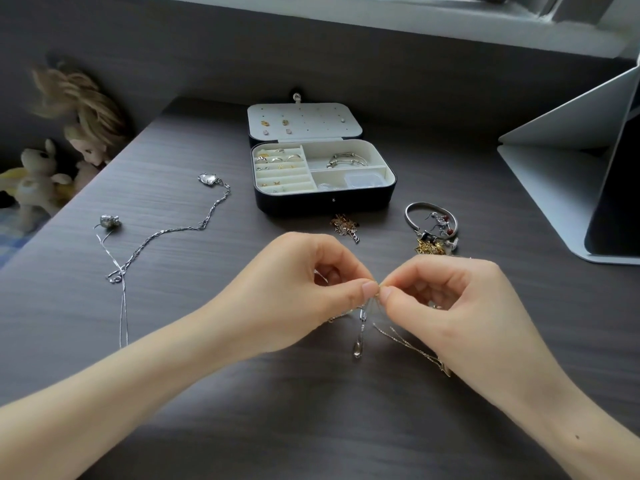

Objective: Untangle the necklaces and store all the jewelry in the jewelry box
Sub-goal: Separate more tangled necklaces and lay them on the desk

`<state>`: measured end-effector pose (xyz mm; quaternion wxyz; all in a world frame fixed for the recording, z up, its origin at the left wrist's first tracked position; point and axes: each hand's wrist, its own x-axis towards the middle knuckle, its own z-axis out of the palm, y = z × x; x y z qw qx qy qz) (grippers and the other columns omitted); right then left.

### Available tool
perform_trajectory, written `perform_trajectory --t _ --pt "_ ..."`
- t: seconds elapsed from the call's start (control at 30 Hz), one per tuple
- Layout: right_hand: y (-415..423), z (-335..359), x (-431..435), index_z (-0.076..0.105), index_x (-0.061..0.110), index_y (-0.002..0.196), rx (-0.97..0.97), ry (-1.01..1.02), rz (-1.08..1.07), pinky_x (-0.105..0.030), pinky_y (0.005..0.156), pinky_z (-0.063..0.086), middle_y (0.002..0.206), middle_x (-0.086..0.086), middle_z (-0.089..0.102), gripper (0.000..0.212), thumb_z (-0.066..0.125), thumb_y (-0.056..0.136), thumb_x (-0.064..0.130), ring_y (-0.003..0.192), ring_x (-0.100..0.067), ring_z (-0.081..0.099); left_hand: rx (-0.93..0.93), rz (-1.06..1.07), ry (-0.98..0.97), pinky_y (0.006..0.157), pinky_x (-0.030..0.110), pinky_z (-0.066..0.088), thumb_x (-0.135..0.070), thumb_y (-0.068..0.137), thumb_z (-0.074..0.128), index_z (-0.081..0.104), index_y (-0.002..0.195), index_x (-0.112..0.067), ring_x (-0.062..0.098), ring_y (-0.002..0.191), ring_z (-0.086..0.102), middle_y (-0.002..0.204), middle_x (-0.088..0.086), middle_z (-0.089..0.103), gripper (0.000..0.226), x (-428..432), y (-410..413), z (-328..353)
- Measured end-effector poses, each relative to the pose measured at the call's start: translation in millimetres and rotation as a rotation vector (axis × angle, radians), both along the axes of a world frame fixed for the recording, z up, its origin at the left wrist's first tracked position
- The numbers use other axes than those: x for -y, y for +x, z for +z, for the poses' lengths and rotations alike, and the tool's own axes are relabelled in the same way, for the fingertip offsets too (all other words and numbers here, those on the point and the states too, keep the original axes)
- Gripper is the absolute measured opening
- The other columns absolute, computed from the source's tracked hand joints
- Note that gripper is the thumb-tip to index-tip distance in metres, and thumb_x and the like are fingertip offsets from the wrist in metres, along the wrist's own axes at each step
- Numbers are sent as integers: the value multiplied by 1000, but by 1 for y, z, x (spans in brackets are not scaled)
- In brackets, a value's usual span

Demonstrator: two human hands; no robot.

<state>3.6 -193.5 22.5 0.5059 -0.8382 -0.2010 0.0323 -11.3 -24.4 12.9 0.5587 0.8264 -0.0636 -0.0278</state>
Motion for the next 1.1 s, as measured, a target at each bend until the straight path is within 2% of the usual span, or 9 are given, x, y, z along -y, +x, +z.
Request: perform_trajectory --t 0.13,0.2,0.27,0.4,0.53,0.7,0.9,1.0,1.1 --pt "-1 2 -1 69 17 62 -51 18 10 -26 50 42 58 -6 63 11 72 68 25 51 -17 53 -30 -43 75 56 19 42 -29 79 72 67 70 -22 6 54 51 65 -9 62 12 2 -1 0" --pt "0 3 -1 68 10 60 -141 106 13 -19 48 40 57 -7 63 11 70 70 14 50 -9 51 -58 -51 79 51 14 35 -20 80 69 65 68 -21 3 49 44 61 -11 58 13 2 -2 1" --pt "2 3 -1 68 7 60 -218 163 -6 -21 50 38 60 -13 63 14 70 73 7 53 -10 49 -97 -44 51 51 14 35 -16 81 68 64 66 -22 3 50 45 60 -11 58 17 2 -1 1" --pt "7 1 3 67 7 61 -351 278 -20 -18 52 37 63 -11 63 9 61 61 14 55 -8 48 -201 -6 -35 48 13 34 -18 78 71 65 65 -19 4 48 46 56 -8 58 15 2 -1 4" --pt "10 2 5 66 4 57 -434 337 -7 -19 52 38 65 -12 62 11 57 59 10 58 -12 47 -249 22 -153 64 28 38 -26 64 66 68 62 -26 11 61 49 61 -4 61 3 1 1 6" --pt "6 3 4 64 11 52 -440 333 54 -21 53 35 64 -6 61 7 59 56 9 56 -11 43 -350 47 -376 51 13 39 -14 60 66 67 58 -16 12 54 43 58 4 57 2 -3 5 8" --pt "6 4 5 59 16 50 -394 487 139 -14 59 41 70 -4 63 7 62 50 10 61 -8 52 -390 35 -436 52 15 38 -14 46 75 66 63 -7 15 58 43 61 10 59 20 -5 7 3" --pt "7 1 6 59 14 50 -455 591 166 -15 59 43 70 -8 63 6 61 49 8 60 -10 53 -407 53 -484 47 14 34 -7 52 73 62 56 -7 14 52 39 58 11 57 11 -2 7 3" --pt "9 -1 6 58 10 51 -575 700 205 -19 56 45 71 -13 63 4 61 48 9 58 -15 49 -432 33 -572 43 15 34 -1 50 72 59 48 -11 12 46 38 56 13 55 16 -1 7 5"
